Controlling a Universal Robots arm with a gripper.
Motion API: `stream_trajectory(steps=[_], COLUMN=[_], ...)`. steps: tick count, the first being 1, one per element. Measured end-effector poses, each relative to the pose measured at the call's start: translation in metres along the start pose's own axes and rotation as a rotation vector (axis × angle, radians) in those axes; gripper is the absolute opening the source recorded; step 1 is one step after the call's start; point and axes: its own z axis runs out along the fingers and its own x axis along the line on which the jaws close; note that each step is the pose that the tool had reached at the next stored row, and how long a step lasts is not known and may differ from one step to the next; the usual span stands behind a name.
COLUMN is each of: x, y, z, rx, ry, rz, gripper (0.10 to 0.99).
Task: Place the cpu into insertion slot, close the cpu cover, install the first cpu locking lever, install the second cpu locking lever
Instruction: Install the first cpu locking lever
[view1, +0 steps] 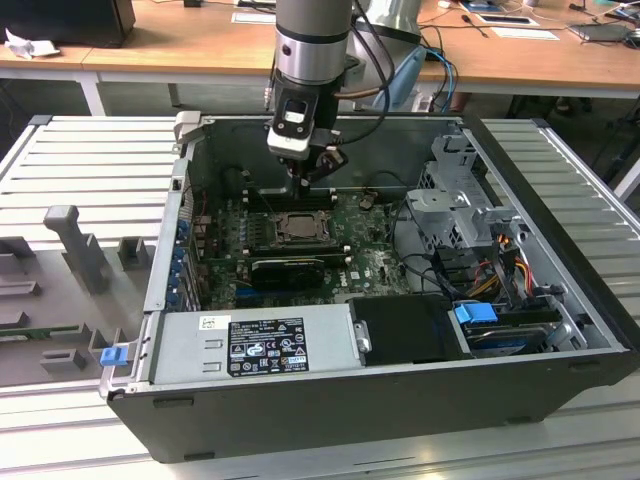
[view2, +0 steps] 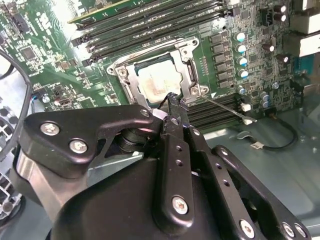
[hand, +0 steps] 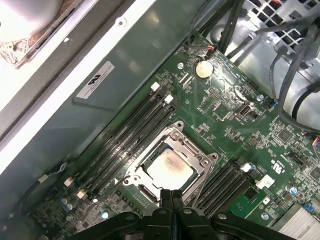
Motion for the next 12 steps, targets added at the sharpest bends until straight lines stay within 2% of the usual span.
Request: stream_trajectory(steps=[3,5,9,12], x=[0.0,0.0,0.0,0.0], y=[0.0,0.0,0.0,0.0], z=[0.0,0.0,0.0,0.0], rx=[0.001,0.003,0.005,0.007], ry=[0.0003,0.0006,0.0009,0.0013], rz=[-0.05,-0.113,-0.169,-0.231], gripper=[0.106,0.106,0.106,0.106])
